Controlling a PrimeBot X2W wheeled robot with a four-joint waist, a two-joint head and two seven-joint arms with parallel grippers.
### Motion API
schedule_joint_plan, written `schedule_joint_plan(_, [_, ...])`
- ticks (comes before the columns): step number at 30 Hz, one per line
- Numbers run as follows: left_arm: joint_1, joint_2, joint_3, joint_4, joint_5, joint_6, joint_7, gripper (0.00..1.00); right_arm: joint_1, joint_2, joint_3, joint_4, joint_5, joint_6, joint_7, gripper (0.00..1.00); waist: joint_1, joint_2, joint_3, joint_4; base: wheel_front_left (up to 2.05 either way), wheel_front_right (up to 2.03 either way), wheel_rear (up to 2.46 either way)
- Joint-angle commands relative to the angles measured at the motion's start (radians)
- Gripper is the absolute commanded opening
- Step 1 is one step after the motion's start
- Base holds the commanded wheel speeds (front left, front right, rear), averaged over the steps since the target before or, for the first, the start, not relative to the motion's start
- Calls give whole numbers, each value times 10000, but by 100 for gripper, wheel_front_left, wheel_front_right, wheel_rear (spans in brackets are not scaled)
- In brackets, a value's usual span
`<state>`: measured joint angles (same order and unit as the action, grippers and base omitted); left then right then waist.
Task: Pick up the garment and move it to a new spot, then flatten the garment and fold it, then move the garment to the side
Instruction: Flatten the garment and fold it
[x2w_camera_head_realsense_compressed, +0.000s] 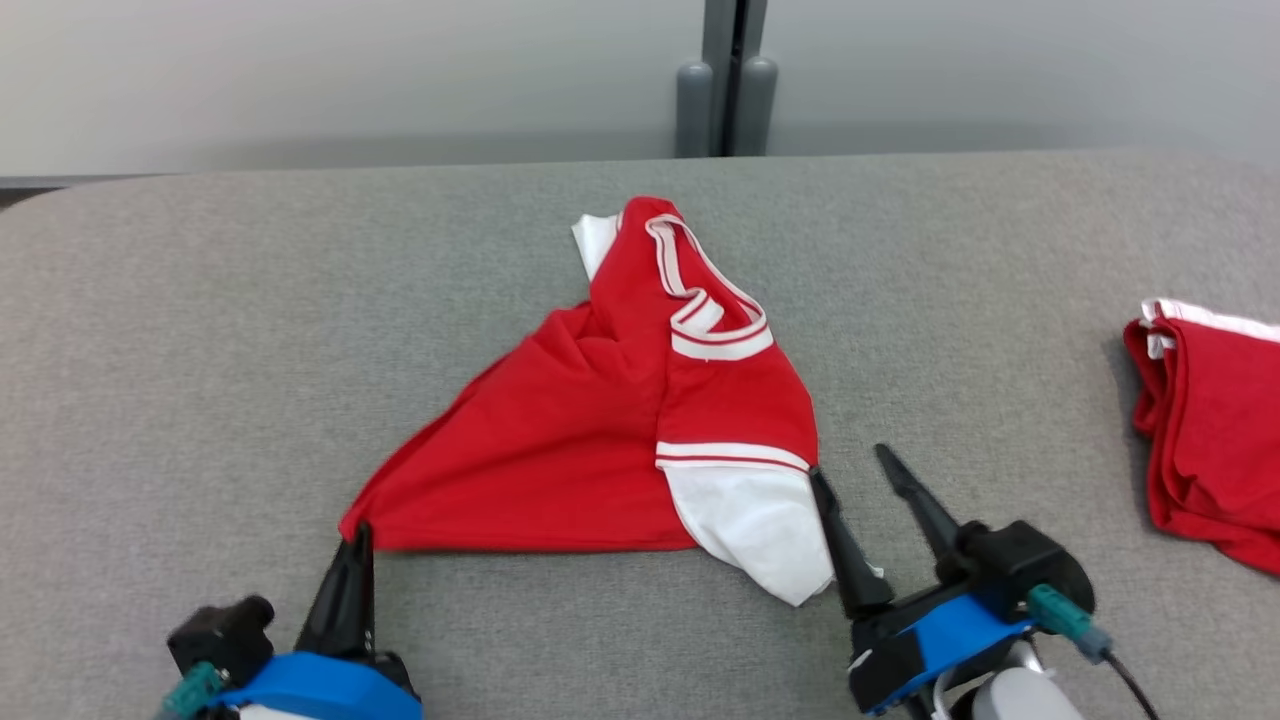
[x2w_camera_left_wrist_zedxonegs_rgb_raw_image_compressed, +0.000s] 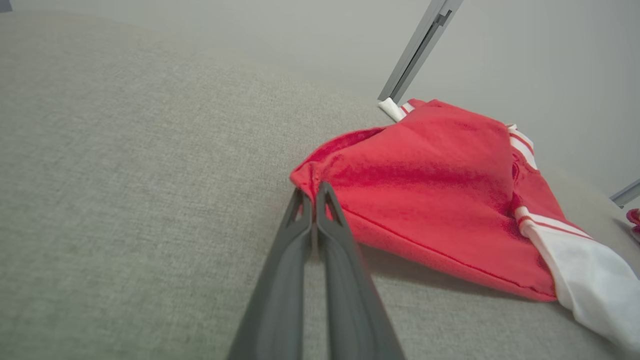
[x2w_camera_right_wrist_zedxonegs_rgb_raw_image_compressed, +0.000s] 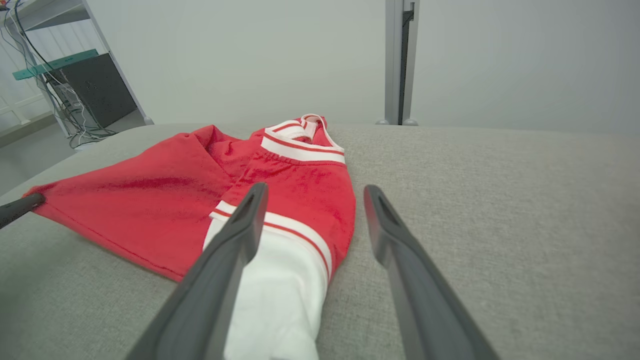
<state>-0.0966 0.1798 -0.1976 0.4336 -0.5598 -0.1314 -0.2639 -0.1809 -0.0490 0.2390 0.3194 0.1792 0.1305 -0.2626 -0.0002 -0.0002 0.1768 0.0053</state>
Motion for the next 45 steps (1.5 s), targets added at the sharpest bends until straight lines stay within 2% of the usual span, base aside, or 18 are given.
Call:
schedule_joint_plan(1, [146, -87, 54, 173, 160, 12, -2, 0, 85, -32, 300, 107, 54, 5, -29, 100, 2, 2, -62, 104, 0, 0, 0])
schedule_joint_plan(2, [146, -87, 54, 173, 160, 12, -2, 0, 85, -32, 300, 107, 54, 5, -29, 100, 2, 2, -62, 104, 0, 0, 0])
schedule_joint_plan(3, [232, -207, 59, 487, 296, 12, -3, 4, -60, -32, 742, 258, -60, 5, -29, 100, 2, 2, -118, 293, 0, 0, 0])
schedule_joint_plan(4, [203, -274, 60, 593, 351, 12, -3, 38, -153, -35, 873, 390, -17, 3, -29, 100, 2, 2, -117, 404, 0, 0, 0])
schedule_joint_plan(5, [170, -300, 45, 695, 432, 12, -3, 80, -287, -44, 1033, 525, -35, 5, -31, 100, 2, 2, -118, 502, 0, 0, 0])
schedule_joint_plan(6, [131, -364, -10, 803, 486, 12, -3, 100, -426, -43, 1187, 745, -162, 5, -31, 100, 2, 2, -114, 628, 0, 0, 0])
schedule_joint_plan(15, [-198, -542, -413, 655, 764, 12, -2, 100, -1430, -41, 1479, 2557, -628, 5, -29, 100, 2, 2, 102, 1385, 0, 0, 0])
schedule_joint_plan(23, [-329, -446, -698, 390, 610, 12, -3, 100, -2029, -35, 984, 3967, -1098, 5, -31, 98, 2, 2, 357, 1804, 0, 0, 0])
schedule_joint_plan(24, [-327, -418, -708, 377, 573, 11, -2, 100, -2068, -38, 950, 4011, -1113, 5, -29, 90, 2, 2, 376, 1824, 0, 0, 0])
schedule_joint_plan(25, [-323, -398, -709, 353, 575, 12, -2, 100, -2076, -38, 913, 4037, -1113, 5, -29, 75, 2, 2, 390, 1836, 0, 0, 0])
schedule_joint_plan(26, [-311, -393, -703, 336, 556, 12, -2, 100, -2070, -38, 899, 4058, -1126, 5, -29, 70, 2, 2, 402, 1842, 0, 0, 0])
schedule_joint_plan(27, [-292, -391, -687, 314, 534, 12, -3, 100, -2066, -38, 888, 4060, -1131, 5, -29, 54, 2, 2, 409, 1839, 0, 0, 0])
schedule_joint_plan(28, [-267, -386, -670, 299, 531, 12, -2, 100, -2060, -38, 874, 4036, -1121, 5, -29, 48, 2, 2, 413, 1830, 0, 0, 0])
schedule_joint_plan(34, [-148, -383, -768, 223, 521, 12, -3, 100, -1889, -37, 813, 3651, -897, 5, -31, 27, 2, 2, 382, 1682, 0, 0, 0])
schedule_joint_plan(36, [-134, -388, -830, 195, 522, 12, -3, 100, -1838, -38, 754, 3444, -773, 5, -31, 13, 2, 2, 369, 1628, 0, 0, 0])
schedule_joint_plan(37, [-122, -387, -844, 178, 529, 12, -2, 100, -1810, -38, 741, 3335, -699, 5, -29, 10, 2, 2, 361, 1596, 0, 0, 0])
schedule_joint_plan(38, [-105, -385, -841, 167, 531, 12, -2, 100, -1776, -38, 734, 3262, -670, 5, -29, 0, 2, 2, 352, 1563, 0, 0, 0])
schedule_joint_plan(45, [-92, -348, -888, 214, 561, 12, -1, 100, -1743, -39, 706, 3187, -838, 5, -31, 0, 2, 2, 317, 1425, 0, 0, 0])
